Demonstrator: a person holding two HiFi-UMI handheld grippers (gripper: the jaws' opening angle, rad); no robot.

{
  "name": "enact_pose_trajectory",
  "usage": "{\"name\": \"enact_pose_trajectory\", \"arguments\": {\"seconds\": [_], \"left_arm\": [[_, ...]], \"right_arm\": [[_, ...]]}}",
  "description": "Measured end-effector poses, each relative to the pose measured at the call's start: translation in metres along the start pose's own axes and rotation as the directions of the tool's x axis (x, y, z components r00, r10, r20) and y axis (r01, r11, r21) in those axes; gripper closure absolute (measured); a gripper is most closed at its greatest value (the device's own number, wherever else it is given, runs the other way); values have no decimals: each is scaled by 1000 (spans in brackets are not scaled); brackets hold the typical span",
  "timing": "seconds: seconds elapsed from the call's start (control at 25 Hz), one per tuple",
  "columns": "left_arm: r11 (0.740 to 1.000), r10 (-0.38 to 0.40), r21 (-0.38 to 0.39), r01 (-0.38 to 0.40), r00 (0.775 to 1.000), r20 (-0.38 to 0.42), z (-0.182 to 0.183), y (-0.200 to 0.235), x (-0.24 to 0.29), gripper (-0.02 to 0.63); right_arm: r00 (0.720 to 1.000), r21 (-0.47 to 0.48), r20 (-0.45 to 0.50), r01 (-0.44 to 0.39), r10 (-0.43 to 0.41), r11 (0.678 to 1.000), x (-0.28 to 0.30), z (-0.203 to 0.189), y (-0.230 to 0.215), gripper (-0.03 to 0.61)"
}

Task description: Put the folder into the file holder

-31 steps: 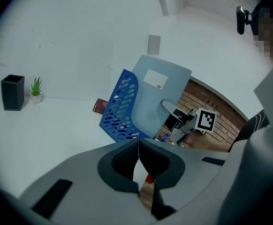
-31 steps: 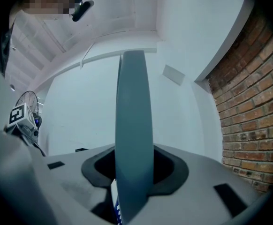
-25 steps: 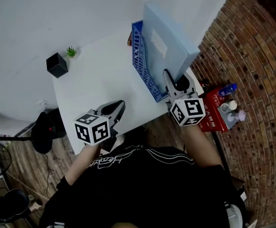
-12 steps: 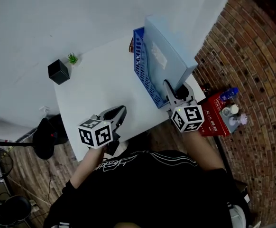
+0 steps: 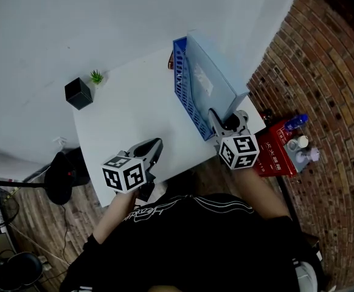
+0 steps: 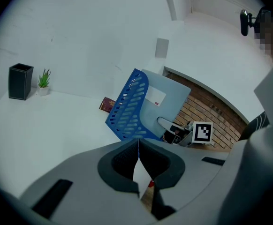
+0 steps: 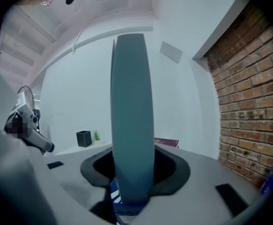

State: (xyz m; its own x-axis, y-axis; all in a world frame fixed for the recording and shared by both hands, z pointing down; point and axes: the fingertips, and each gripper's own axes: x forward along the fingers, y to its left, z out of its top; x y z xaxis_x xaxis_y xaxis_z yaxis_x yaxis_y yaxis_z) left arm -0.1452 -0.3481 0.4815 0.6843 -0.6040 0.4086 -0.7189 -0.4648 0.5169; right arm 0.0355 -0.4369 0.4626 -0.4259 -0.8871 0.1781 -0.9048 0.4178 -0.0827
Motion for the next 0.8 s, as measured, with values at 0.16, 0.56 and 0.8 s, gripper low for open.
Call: {"name": "enact_pose_trajectory", "arguments": {"seconds": [0.16,0.56,0.8], "left_arm": [[1000,5,-8,-5,1000,-3,-8,-2,-3,581],[1000,-9,-18,9,1000,-11,-24,-12,-5,581],[1000,-16,-5,16,1000,-14,-27,-21,-7,581]], "right_arm": [[999,-28,-29,12,-13,1000,2,-6,0,400],[998,-46,-71,-6,3,999,3,-11,1,372],[997,-9,-77,-25,25,1000,-9,-12,4,300]]}}
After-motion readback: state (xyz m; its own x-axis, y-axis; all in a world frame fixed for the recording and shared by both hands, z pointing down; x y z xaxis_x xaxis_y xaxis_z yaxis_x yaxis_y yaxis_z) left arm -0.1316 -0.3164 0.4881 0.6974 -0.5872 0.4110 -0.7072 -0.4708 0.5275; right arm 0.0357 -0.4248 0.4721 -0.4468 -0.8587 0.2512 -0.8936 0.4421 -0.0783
